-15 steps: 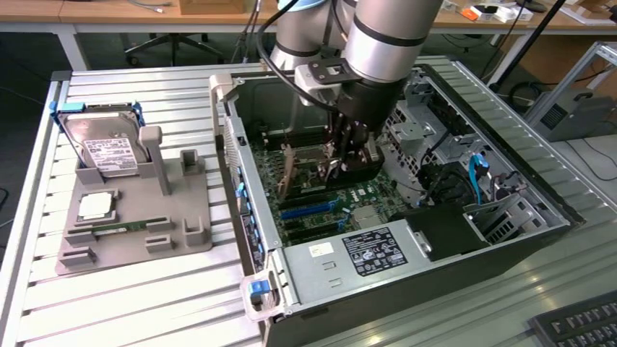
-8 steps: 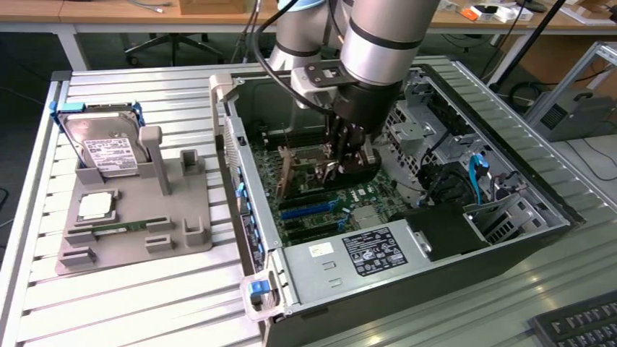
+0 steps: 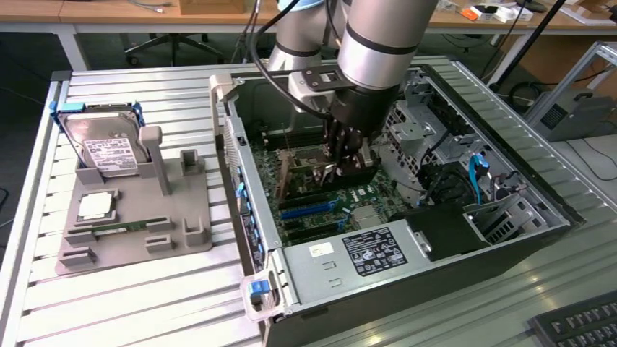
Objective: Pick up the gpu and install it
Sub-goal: 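Insert the gpu into the slot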
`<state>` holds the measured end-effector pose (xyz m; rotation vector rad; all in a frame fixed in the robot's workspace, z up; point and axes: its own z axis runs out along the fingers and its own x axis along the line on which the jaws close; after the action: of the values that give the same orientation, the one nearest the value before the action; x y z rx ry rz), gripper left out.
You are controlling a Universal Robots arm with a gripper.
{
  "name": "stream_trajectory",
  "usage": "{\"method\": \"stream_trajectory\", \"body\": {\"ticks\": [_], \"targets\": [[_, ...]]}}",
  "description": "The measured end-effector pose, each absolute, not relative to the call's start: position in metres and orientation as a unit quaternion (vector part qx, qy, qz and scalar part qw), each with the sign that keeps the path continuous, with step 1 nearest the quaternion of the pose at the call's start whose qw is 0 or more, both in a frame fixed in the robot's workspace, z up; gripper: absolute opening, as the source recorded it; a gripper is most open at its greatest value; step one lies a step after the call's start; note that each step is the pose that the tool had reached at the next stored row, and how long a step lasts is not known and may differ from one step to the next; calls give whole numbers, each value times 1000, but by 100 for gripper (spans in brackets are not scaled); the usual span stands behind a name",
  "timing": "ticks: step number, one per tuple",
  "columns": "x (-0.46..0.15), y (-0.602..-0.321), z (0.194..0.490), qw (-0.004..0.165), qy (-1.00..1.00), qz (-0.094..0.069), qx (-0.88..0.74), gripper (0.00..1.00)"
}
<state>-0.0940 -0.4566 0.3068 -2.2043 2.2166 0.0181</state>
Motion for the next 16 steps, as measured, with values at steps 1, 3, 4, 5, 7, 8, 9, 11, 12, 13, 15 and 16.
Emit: {"method": "stream_trajectory", "body": {"ticks": [1,3,4,5,7,8,9,11,12,13,15,16], "targets": [[-94,-457,306,8,709,6,-705,27],[-96,-457,305,8,709,6,-705,27],[-96,-457,305,8,709,6,-705,27],[-96,-457,304,8,709,6,-705,27],[-96,-457,303,8,709,6,-705,27],[-97,-457,303,8,709,6,-705,27],[-97,-457,302,8,709,6,-705,27],[-98,-457,301,8,709,6,-705,27],[-98,-457,301,8,709,6,-705,27],[-99,-457,300,8,709,6,-705,27],[-100,-457,300,8,709,6,-705,27],[-100,-457,299,8,709,6,-705,27]]}}
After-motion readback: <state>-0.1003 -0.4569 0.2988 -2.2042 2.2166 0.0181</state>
